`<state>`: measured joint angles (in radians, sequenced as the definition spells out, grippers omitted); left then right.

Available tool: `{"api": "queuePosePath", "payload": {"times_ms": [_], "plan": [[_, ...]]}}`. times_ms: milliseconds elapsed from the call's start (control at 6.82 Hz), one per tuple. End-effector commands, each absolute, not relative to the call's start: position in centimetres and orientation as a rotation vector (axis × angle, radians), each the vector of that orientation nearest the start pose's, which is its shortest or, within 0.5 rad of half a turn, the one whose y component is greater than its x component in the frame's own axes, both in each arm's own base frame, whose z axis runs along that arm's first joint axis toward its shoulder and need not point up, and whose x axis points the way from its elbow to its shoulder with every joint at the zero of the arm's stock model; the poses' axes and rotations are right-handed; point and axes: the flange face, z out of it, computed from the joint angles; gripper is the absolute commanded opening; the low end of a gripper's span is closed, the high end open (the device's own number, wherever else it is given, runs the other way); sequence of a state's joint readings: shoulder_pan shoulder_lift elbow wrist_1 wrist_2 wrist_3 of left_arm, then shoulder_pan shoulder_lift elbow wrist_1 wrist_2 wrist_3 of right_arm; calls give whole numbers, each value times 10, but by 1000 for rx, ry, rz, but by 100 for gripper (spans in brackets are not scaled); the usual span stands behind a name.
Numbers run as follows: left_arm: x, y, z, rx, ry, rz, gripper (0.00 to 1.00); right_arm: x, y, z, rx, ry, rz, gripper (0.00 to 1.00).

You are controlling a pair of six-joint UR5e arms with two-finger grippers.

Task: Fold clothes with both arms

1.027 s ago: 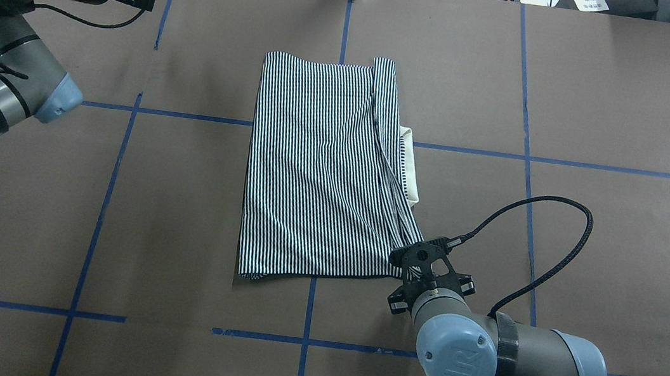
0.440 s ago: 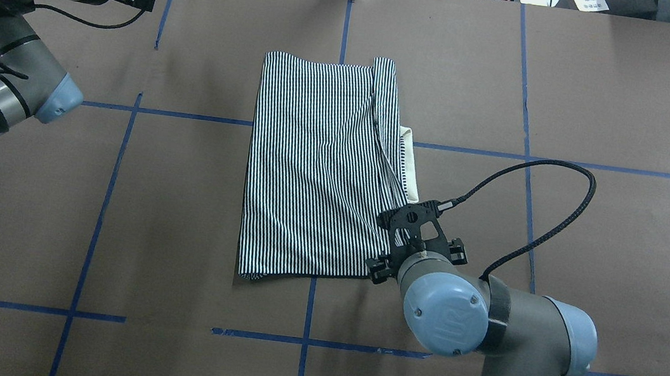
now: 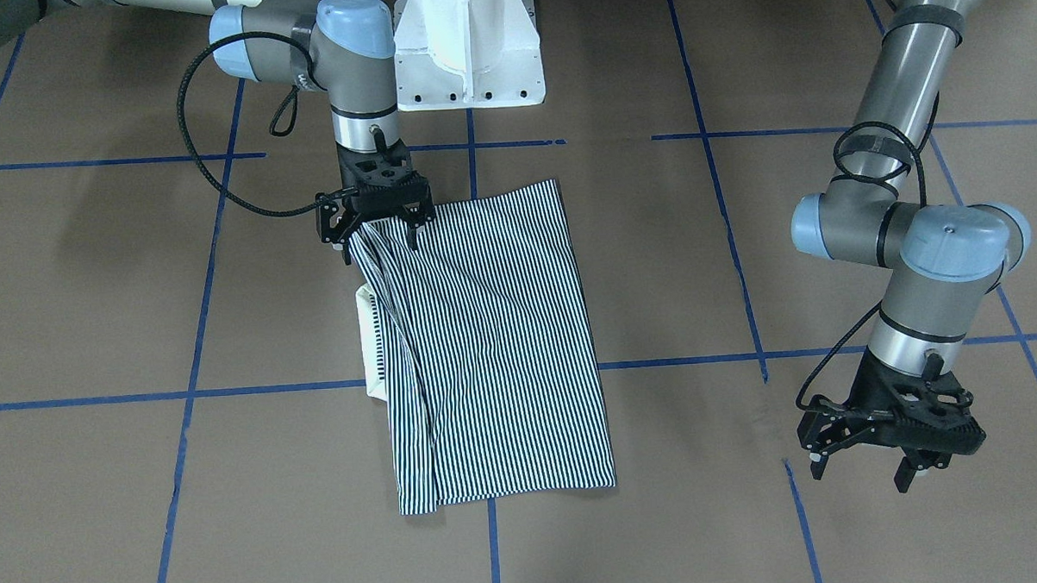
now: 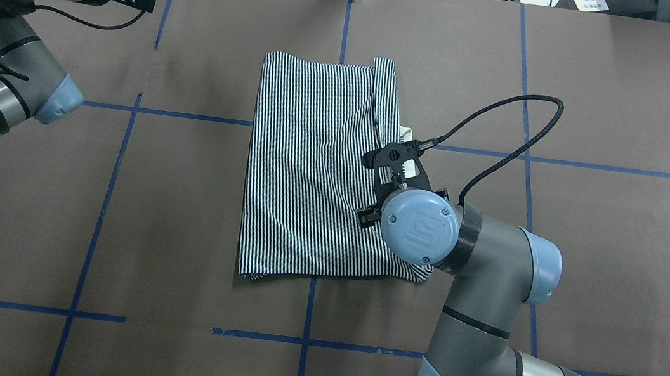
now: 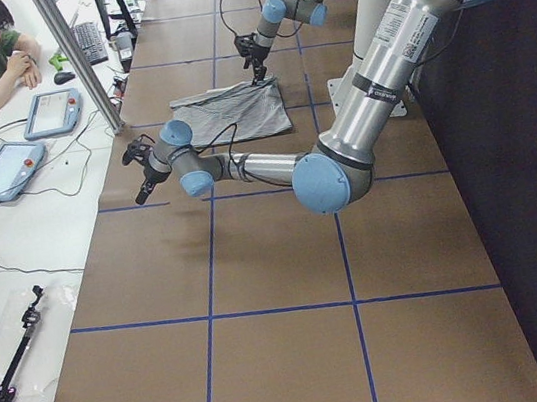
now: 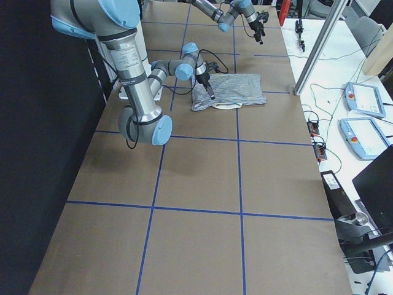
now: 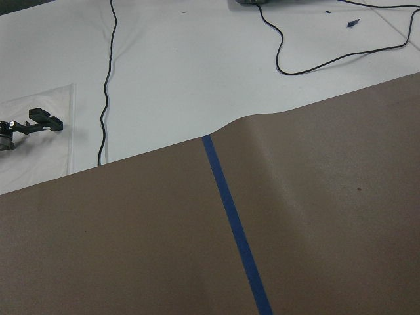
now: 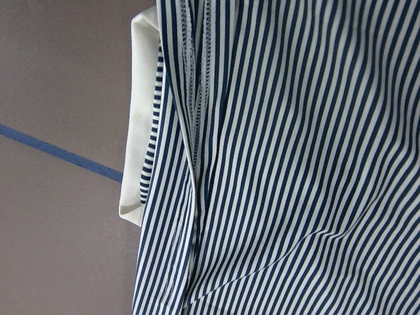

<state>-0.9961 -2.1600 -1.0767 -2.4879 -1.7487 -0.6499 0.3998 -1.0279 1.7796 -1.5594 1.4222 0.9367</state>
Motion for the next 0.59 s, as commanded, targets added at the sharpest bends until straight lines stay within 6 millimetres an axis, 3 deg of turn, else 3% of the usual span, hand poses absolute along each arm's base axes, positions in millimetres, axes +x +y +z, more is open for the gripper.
{"api": "queuePosePath", "payload": {"times_ms": [0, 440], "plan": [[319, -702, 447, 730, 713, 23, 100, -544, -396, 274, 468, -569, -174, 100], [318, -701, 448, 730, 712, 24, 100, -550, -393, 290, 422, -558, -200, 100]]}}
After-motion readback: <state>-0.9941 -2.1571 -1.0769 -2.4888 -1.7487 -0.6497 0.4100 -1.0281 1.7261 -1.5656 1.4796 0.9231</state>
